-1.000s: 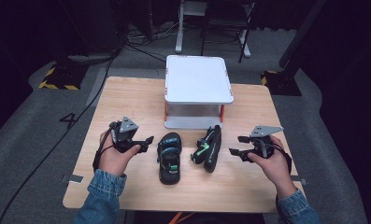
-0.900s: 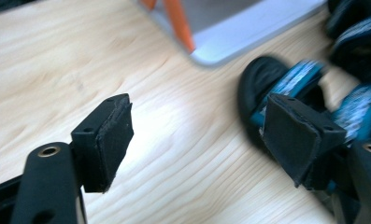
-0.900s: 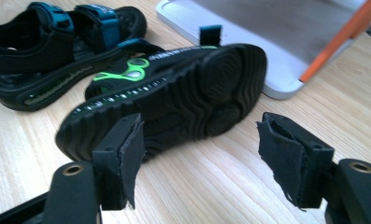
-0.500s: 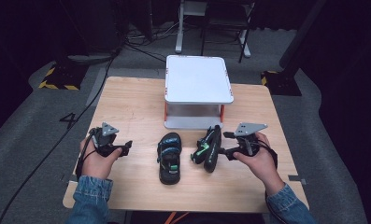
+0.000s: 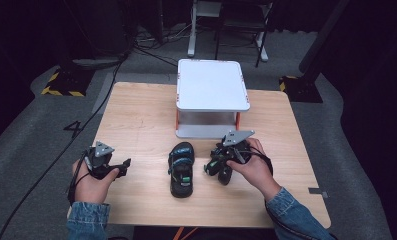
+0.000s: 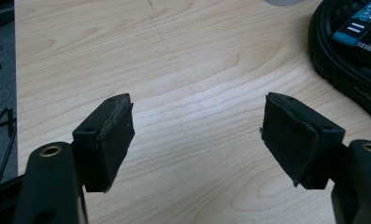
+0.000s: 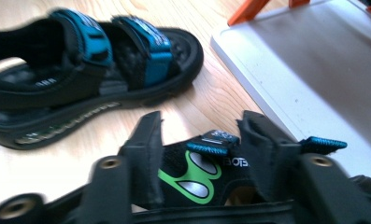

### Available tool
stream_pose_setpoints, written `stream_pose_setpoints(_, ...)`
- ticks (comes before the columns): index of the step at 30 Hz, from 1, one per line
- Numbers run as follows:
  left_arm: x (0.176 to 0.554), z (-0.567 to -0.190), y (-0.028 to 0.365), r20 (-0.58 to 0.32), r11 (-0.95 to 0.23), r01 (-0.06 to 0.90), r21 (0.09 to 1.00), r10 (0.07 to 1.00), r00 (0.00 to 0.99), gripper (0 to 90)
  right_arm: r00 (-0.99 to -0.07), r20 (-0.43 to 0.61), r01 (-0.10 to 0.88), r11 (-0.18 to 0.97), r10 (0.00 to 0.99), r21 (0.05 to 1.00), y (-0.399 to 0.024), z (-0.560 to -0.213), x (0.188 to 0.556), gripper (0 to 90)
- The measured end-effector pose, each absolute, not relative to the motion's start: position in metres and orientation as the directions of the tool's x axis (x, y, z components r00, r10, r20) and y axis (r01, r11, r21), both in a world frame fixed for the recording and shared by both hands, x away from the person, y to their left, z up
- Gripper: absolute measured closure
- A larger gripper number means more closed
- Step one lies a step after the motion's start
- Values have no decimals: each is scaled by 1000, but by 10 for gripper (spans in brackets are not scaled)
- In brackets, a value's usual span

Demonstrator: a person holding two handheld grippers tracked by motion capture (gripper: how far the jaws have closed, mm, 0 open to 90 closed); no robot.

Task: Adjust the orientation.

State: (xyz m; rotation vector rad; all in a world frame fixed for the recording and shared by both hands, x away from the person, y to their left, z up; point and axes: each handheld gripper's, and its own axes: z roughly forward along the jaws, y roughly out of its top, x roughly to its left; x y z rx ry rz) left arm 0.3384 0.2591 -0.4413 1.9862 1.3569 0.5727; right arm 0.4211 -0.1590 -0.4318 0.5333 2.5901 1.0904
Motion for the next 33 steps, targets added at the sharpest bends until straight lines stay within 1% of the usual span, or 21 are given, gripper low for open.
stream_pose_setpoints(4,338,-442,257,-9,-259,641,723,924,383,258,-878,-147,225,664,456,714,-158,-435,422,660)
stream_pose_setpoints(8,339,-442,255,-4,-264,631,730,921,390,261,-866,-162,225,658,473,719,-160,-433,421,729)
stream_pose_setpoints(13,340,-441,253,-1,-267,619,738,918,397,264,-864,-149,229,639,480,735,-163,-432,421,745)
stream_pose_setpoints(20,344,-440,251,-12,-264,618,741,914,405,268,-859,-147,224,618,490,754,-172,-418,417,757)
stream_pose_setpoints(29,364,-440,235,-15,-293,601,743,891,454,268,-834,-133,249,580,535,776,-207,-399,401,756)
stream_pose_setpoints(33,373,-440,228,-18,-304,598,742,882,471,266,-814,-122,276,563,568,779,-226,-395,393,755)
